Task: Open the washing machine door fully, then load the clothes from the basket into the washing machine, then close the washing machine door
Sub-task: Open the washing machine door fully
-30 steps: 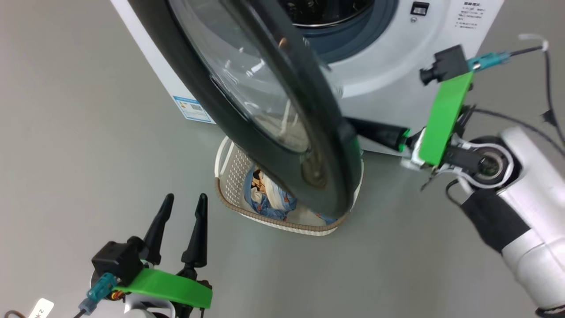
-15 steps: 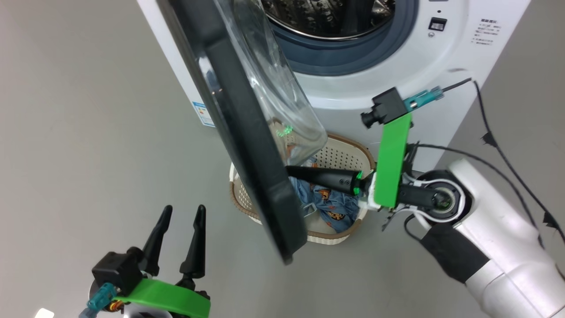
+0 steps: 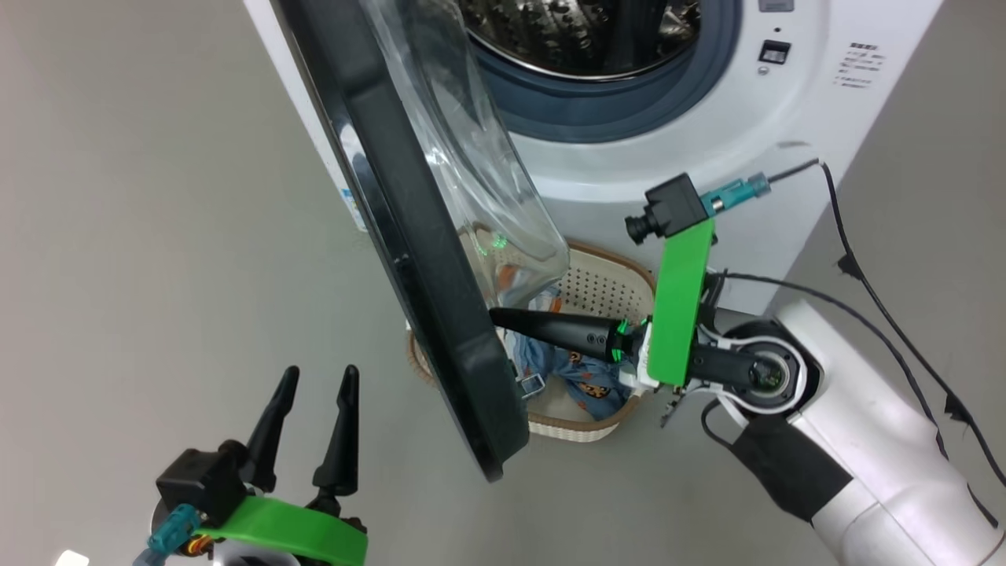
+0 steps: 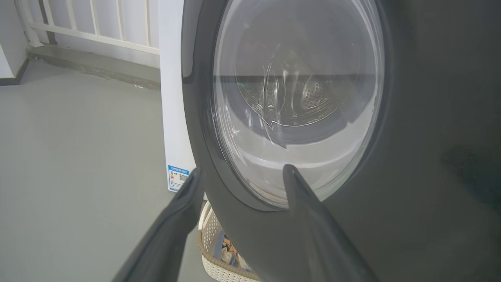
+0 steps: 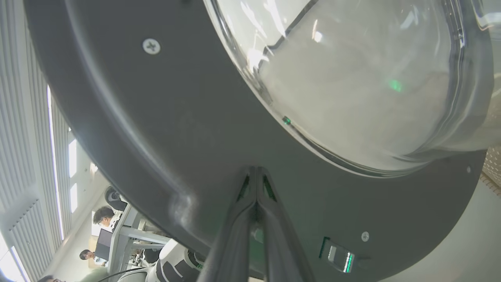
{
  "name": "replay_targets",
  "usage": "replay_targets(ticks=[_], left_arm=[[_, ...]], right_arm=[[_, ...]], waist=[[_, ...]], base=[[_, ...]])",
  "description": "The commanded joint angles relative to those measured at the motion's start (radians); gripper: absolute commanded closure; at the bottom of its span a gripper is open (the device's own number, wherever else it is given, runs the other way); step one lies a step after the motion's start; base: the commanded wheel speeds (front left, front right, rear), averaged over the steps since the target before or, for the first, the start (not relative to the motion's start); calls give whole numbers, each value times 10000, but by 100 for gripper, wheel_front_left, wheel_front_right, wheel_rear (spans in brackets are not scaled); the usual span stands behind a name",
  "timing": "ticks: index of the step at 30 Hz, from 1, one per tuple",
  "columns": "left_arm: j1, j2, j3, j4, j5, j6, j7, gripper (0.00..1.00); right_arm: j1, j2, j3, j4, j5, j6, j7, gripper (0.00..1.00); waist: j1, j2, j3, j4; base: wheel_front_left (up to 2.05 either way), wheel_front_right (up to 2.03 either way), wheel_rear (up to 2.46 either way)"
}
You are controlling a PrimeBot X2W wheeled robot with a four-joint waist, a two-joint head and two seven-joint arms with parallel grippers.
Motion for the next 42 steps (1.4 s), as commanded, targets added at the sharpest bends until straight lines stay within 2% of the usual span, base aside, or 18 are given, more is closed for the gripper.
replay_targets(ticks=[1, 2, 11, 22, 30, 42], left_arm=[[-125, 279, 313, -164, 45, -16, -65, 0], [-154, 332, 297, -145, 28, -16, -65, 0], [-161, 727, 345, -124, -107, -16, -65, 0], [231, 1133, 622, -312, -189, -16, -65, 0], [717, 1227, 993, -485, -200, -16, -65, 0], [879, 1296, 1111, -512, -212, -16, -65, 0]], right_arm=[[277, 140, -28, -303, -123, 17, -221, 40], [340, 92, -41, -327, -163, 17, -307, 0], [1078, -400, -114, -634, -376, 17, -1107, 0], [2040, -1269, 43, -629, -935, 17, -2888, 0], [2730, -2012, 235, -366, -1342, 17, -5087, 0], [3244, -3042, 1149, 400, -2287, 17, -8573, 0]], waist=[[0, 0, -78, -164], [0, 0, -98, -226], [0, 0, -349, -840], [0, 0, -623, -1804], [0, 0, -873, -2447], [0, 0, -938, -2709]], base=[[0, 0, 0], [0, 0, 0], [0, 0, 0], [0, 0, 0], [0, 0, 0], [0, 0, 0]])
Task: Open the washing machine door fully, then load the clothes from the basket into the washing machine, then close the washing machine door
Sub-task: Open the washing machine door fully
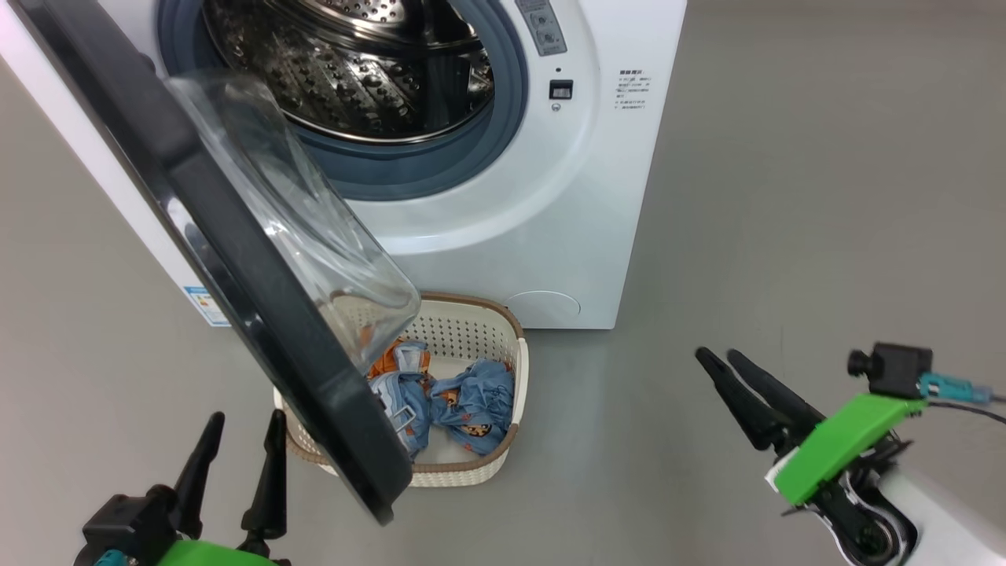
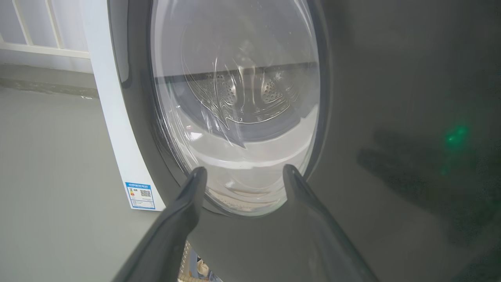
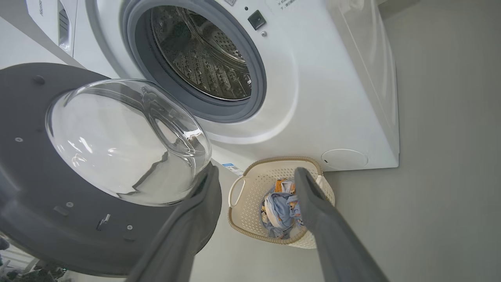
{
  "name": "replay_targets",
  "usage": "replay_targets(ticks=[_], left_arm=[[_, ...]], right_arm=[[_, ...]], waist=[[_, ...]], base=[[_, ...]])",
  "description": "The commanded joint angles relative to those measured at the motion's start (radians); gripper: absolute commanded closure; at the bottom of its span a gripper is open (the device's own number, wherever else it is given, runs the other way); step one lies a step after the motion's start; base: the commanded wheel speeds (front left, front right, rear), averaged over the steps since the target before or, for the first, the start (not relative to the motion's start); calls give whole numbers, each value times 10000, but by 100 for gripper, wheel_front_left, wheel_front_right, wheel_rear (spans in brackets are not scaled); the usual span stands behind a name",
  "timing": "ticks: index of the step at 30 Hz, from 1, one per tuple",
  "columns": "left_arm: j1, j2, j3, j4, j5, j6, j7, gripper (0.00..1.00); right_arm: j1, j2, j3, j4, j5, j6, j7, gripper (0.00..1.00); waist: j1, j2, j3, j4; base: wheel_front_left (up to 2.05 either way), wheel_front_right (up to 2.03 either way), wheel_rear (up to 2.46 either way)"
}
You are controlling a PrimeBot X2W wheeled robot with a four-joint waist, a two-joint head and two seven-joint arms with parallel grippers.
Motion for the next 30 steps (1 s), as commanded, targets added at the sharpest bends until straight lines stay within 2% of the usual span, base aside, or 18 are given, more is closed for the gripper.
replay_targets(ticks=[1, 5, 9, 19, 30], left_arm=[[-104, 234, 383, -277, -101, -17, -65, 0], [-36, 210, 404, -276, -82, -17, -65, 0], [4, 190, 420, -284, -59, -17, -65, 0], [11, 167, 511, -281, -69, -17, -65, 0], [4, 111, 535, -291, 12, -17, -65, 0]], right_arm=[[267, -305, 247, 4, -245, 16, -596, 0], [434, -458, 303, 352, -444, 16, -1166, 0], [616, -495, 20, 614, -913, 16, -1275, 0], [1765, 419, -2710, 740, -4271, 16, -1288, 0], [2686, 1567, -5422, 87, -7557, 16, -1289, 0]], waist=[[0, 0, -26, -26], [0, 0, -70, -40], [0, 0, -76, -31], [0, 0, -73, -47], [0, 0, -102, -14]], base=[[0, 0, 0], [0, 0, 0], [0, 0, 0], [0, 0, 0], [0, 0, 0]])
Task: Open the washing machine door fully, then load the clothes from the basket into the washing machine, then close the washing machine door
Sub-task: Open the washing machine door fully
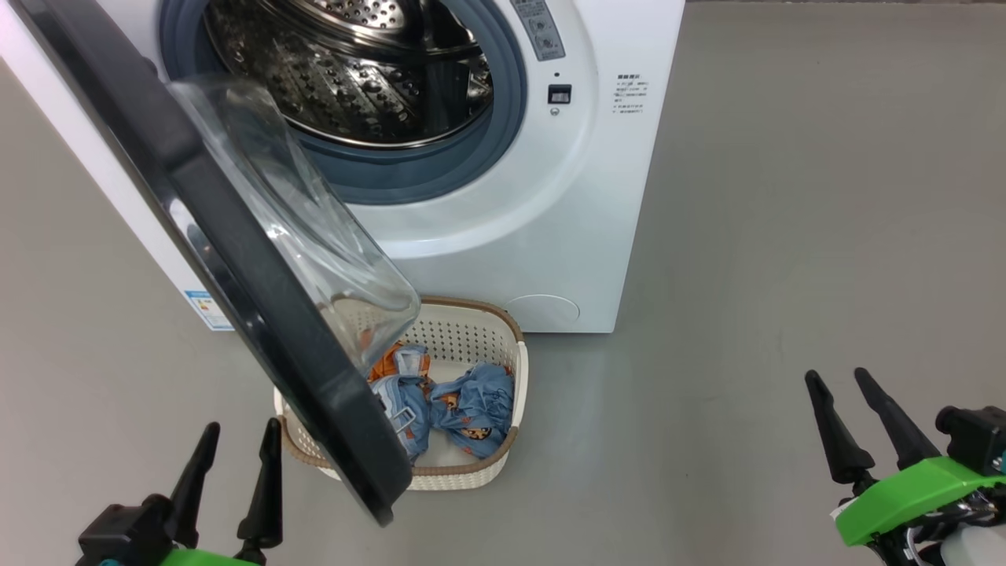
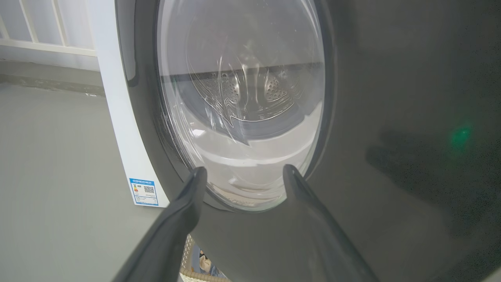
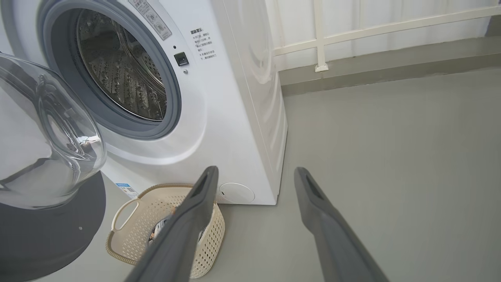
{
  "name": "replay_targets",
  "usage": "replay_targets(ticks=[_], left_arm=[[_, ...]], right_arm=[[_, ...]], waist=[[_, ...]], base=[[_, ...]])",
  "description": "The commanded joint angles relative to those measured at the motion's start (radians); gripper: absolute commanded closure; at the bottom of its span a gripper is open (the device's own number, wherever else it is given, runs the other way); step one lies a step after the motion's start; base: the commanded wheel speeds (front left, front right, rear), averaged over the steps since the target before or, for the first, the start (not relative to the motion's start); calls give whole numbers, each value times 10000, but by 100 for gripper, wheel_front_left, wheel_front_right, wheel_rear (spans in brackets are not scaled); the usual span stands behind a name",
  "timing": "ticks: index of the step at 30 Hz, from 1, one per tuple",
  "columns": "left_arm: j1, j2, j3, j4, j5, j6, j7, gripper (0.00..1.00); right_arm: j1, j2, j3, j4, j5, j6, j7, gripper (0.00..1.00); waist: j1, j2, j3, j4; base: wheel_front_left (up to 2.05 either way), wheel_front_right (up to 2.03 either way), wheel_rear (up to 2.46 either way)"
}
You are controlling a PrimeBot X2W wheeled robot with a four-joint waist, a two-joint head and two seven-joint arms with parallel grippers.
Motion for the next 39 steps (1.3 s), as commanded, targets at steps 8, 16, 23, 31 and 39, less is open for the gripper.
replay_targets(ticks=[8, 16, 23, 31, 39], left_arm=[[-189, 92, 450, -239, 5, -16, -65, 0], [-284, -30, 591, -159, -18, -16, -65, 0], [-440, -128, 997, -518, 141, -16, -65, 100], [-725, -422, 2070, -2735, 286, -16, -65, 100], [-770, -645, 709, -6199, 247, -16, -65, 100]], right_arm=[[665, 572, -927, -391, -969, 16, -127, 0], [826, 812, -1112, -309, -1139, 16, -127, 0], [833, 870, -1161, -356, -1218, 16, -127, 0], [847, 875, -1297, -416, -1238, 16, -128, 0], [933, 878, -1379, -504, -1277, 16, -128, 0]], waist=[[1, 0, 42, 68], [1, 0, 156, 77], [1, 0, 161, 114], [1, 0, 148, 292], [1, 0, 80, 480]], base=[[0, 0, 0], [0, 0, 0], [0, 0, 0], [0, 0, 0], [0, 0, 0]])
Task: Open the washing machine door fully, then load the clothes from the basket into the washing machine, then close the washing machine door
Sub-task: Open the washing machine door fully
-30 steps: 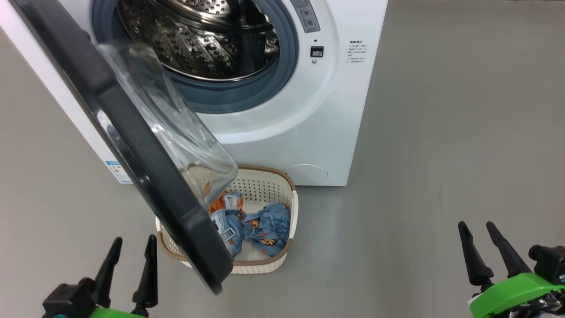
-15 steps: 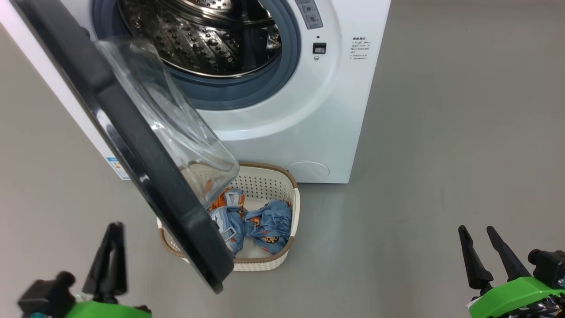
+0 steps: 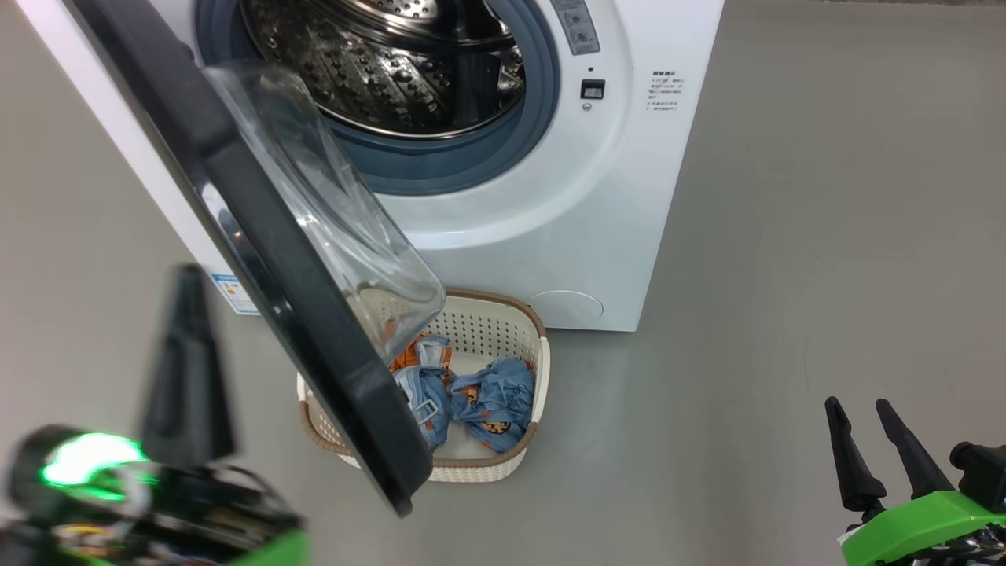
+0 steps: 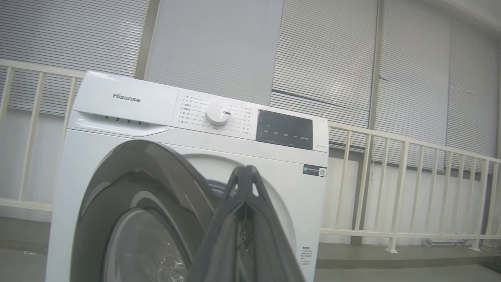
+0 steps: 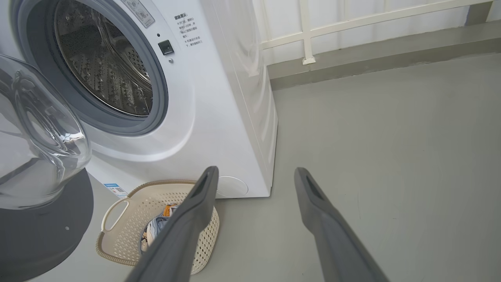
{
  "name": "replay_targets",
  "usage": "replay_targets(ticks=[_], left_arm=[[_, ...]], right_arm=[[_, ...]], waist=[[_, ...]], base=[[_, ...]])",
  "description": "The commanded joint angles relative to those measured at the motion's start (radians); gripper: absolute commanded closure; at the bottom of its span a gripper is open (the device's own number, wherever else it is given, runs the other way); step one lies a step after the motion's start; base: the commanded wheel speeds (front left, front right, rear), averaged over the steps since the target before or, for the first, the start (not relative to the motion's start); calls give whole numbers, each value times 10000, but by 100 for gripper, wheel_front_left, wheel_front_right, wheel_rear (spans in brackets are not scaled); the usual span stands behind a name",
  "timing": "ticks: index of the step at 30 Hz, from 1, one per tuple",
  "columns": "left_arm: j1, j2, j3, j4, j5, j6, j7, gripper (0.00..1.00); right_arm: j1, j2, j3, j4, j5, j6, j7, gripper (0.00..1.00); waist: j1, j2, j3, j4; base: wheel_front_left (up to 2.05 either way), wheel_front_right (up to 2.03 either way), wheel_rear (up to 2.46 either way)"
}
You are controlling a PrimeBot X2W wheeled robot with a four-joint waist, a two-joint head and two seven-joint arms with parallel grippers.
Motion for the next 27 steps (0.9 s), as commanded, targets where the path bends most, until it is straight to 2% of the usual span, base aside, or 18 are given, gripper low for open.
replay_targets(ticks=[1, 6, 12, 19, 27], left_arm=[[-223, 136, -15, -406, 78, -17, -49, 100], [139, 249, -2199, -377, -41, -17, 1, 100], [245, 308, -4081, 1525, -631, -17, 254, 100], [-132, 189, -4191, 3924, -1598, -17, 146, 100], [-933, 87, -3870, 5281, -1724, -17, -17, 100]], right_arm=[[128, -118, 184, -264, -136, 16, -122, 0], [145, -89, 214, -291, -152, 16, -122, 0], [76, -51, 335, -306, -125, 16, -122, 0], [56, -41, 409, -329, -88, 16, -122, 0], [22, -47, 332, -390, -91, 16, -122, 0]], waist=[[0, 0, -26, 27], [0, 0, -60, 91], [0, 0, -60, 49], [0, 0, -46, -10], [0, 0, 106, 43]], base=[[0, 0, 0], [0, 0, 0], [0, 0, 0], [0, 0, 0], [0, 0, 0]])
